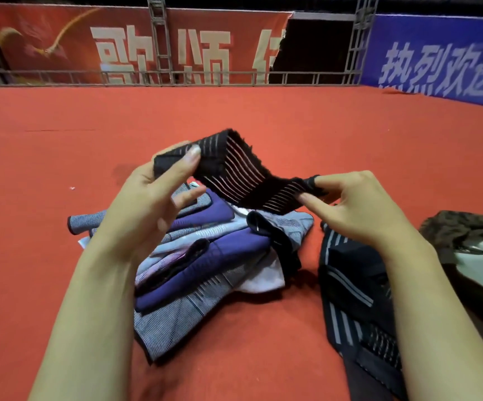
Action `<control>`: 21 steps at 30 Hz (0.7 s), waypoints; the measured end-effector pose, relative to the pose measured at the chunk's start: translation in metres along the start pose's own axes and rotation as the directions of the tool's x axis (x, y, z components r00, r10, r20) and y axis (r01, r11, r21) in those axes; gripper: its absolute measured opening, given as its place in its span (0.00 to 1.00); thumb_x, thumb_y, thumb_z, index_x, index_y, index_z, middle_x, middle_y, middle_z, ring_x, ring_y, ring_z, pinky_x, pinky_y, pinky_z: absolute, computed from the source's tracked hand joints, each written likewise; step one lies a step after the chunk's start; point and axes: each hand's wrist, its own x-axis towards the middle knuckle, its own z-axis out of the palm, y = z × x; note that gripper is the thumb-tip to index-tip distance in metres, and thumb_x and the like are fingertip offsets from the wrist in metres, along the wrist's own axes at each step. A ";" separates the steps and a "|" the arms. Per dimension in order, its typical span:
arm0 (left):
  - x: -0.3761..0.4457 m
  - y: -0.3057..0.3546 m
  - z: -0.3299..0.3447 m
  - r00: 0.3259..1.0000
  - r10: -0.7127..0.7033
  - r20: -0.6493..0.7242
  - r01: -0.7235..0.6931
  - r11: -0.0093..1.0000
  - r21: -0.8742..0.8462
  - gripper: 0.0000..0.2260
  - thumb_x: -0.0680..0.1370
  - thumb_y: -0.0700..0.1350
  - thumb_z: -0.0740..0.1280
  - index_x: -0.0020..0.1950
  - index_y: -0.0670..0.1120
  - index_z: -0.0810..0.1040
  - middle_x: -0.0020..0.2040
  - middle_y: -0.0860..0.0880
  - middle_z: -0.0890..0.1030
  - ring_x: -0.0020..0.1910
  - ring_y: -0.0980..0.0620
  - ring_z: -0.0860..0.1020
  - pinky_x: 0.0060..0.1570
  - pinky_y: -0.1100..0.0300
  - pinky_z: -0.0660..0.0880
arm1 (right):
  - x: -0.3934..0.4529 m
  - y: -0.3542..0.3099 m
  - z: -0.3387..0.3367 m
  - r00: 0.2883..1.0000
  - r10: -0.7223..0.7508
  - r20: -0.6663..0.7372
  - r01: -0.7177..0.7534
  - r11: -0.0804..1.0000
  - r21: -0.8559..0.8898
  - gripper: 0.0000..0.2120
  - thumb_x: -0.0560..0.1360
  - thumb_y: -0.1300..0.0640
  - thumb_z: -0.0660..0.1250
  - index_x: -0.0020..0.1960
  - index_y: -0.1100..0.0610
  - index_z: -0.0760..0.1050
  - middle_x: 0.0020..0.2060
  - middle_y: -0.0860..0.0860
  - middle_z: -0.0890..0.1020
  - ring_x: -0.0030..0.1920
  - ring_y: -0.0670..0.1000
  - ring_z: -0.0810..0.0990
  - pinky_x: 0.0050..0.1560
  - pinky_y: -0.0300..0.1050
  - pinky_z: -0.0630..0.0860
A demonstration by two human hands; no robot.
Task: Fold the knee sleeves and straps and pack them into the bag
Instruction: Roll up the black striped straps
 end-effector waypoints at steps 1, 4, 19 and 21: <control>-0.001 0.001 0.001 1.000 0.004 0.019 -0.003 1.000 -0.014 0.10 0.82 0.52 0.68 0.54 0.50 0.88 0.62 0.52 0.85 0.67 0.54 0.79 0.68 0.49 0.74 | 0.000 0.000 0.000 1.000 0.008 0.022 -0.008 1.000 0.007 0.13 0.78 0.46 0.70 0.42 0.54 0.82 0.30 0.48 0.82 0.33 0.52 0.80 0.39 0.53 0.77; 0.001 0.002 0.005 1.000 -0.005 -0.013 0.005 1.000 -0.026 0.19 0.80 0.57 0.61 0.58 0.49 0.86 0.60 0.51 0.86 0.65 0.53 0.81 0.69 0.47 0.73 | -0.001 -0.007 -0.003 0.994 0.042 0.096 -0.052 0.993 0.103 0.16 0.79 0.46 0.71 0.37 0.55 0.80 0.28 0.52 0.77 0.31 0.48 0.73 0.37 0.52 0.74; 0.008 -0.031 -0.007 0.949 -0.176 0.262 0.243 0.938 -0.248 0.28 0.73 0.37 0.61 0.75 0.43 0.74 0.68 0.40 0.80 0.61 0.39 0.82 0.50 0.44 0.83 | -0.001 -0.032 -0.011 0.987 -0.118 0.108 -0.059 0.359 0.932 0.14 0.74 0.48 0.75 0.49 0.60 0.85 0.41 0.51 0.83 0.43 0.50 0.80 0.47 0.46 0.78; 0.006 -0.035 -0.005 0.949 -0.161 0.272 0.214 0.960 -0.180 0.30 0.74 0.28 0.57 0.75 0.44 0.73 0.65 0.41 0.83 0.59 0.37 0.84 0.49 0.46 0.83 | -0.002 -0.035 -0.011 0.989 -0.111 0.096 -0.061 0.282 0.957 0.11 0.76 0.54 0.70 0.50 0.60 0.86 0.42 0.51 0.84 0.44 0.50 0.82 0.48 0.45 0.80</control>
